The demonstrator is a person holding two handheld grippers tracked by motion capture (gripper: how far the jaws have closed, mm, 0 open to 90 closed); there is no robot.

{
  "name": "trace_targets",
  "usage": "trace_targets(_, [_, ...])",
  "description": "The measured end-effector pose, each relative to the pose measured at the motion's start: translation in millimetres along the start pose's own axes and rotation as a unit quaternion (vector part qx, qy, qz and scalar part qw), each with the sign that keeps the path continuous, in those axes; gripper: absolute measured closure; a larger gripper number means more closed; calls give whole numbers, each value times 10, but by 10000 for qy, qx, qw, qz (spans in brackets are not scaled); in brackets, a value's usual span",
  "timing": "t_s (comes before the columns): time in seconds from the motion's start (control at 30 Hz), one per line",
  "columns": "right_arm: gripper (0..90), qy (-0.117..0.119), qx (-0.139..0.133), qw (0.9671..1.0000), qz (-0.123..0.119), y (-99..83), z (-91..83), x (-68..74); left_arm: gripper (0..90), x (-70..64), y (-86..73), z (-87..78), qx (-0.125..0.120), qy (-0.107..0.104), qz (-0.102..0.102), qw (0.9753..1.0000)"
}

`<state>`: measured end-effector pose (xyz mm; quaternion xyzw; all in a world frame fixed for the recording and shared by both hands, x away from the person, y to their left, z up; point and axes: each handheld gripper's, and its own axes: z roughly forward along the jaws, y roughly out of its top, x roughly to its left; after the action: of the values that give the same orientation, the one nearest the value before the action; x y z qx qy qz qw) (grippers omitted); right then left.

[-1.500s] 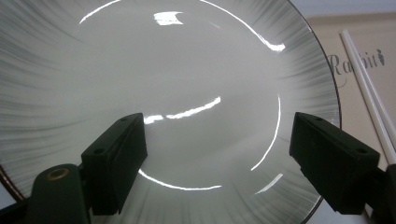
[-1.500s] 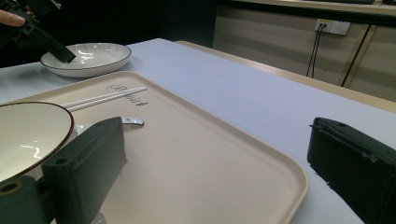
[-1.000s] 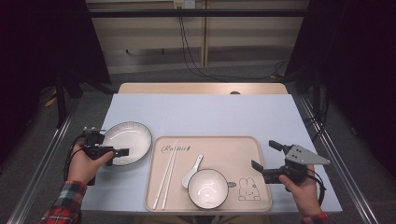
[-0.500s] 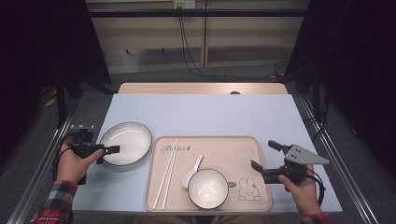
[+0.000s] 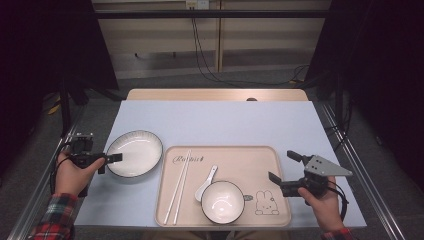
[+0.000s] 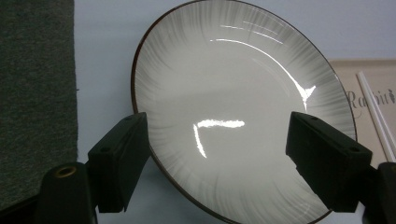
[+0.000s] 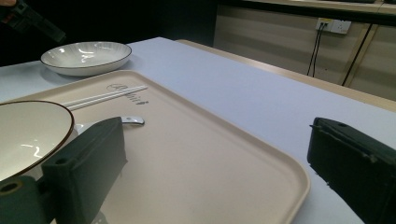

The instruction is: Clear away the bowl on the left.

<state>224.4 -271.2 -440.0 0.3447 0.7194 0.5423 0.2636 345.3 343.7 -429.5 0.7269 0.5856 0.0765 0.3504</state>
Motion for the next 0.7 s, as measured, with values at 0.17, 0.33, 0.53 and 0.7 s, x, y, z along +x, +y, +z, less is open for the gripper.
trace_targets(0.17, [37, 10, -3, 10000, 6, 1, 6, 1, 219, 49, -46, 33, 62, 77, -114, 9999])
trace_targets(0.33, [37, 7, -16, 10000, -14, 2, 4, -2, 239, 77, -94, 124, 159, 127, -213, 9996])
trace_targets(0.53, [37, 4, -3, 10000, -16, 1, 5, -2, 340, 103, -126, 218, 51, 109, -384, 9992])
trace_targets(0.7, [37, 2, -22, 10000, 7, 5, -5, -9, 372, 65, -161, 314, 46, 203, -420, 9989])
